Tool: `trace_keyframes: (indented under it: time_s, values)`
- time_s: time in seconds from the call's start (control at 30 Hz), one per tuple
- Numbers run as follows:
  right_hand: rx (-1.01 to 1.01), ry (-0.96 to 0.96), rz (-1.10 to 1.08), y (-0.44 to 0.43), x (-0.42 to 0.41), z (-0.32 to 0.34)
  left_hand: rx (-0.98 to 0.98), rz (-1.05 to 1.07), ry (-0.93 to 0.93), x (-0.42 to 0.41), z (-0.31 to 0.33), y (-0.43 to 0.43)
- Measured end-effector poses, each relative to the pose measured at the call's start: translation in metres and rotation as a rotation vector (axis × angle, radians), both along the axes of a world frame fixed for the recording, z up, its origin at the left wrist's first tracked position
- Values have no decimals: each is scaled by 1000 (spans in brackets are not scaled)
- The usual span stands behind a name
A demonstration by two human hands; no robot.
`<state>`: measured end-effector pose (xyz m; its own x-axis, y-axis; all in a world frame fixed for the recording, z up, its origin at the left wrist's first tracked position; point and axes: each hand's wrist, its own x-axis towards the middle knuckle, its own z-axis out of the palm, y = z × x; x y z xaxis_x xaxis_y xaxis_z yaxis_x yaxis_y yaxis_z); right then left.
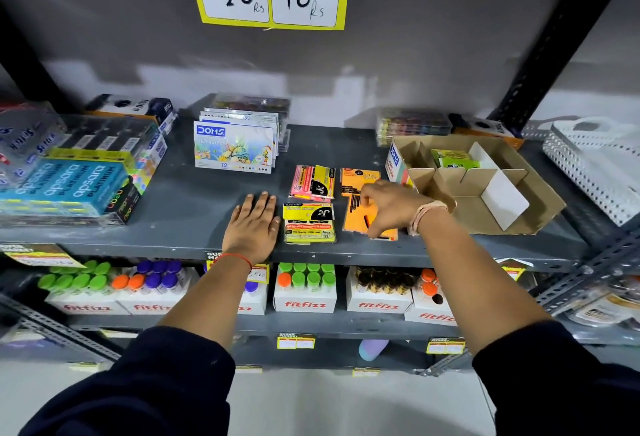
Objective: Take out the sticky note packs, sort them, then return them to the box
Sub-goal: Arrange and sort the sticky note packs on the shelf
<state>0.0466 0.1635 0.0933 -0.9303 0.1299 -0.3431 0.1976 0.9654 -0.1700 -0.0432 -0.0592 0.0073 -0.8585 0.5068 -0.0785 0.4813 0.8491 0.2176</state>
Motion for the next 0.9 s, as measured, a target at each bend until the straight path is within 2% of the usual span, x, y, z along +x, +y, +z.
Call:
trace_keyframes:
  time_s: [0.13, 0.33, 0.53, 0.67, 0.73, 0.83, 0.9]
  values:
    - [5, 87, -19, 12, -26, 19, 19, 12, 3, -1, -1, 0]
    - [151, 2, 10, 24, -69, 12, 24, 17, 4, -1, -1, 1]
    - [142, -60, -41, 32, -85, -4, 26, 18, 19, -4, -4, 1]
    - [155, -35, -59, 31, -86, -14, 43, 24, 18, -6, -4, 1]
    - [85, 49, -108, 27, -83, -9, 37, 26, 29, -5, -5, 1]
    - [-149, 238, -169, 4, -68, -8, 28, 28, 31, -5, -5, 2]
    - [-250, 212, -62, -15, -51, -18, 25, 25, 20, -5, -4, 2]
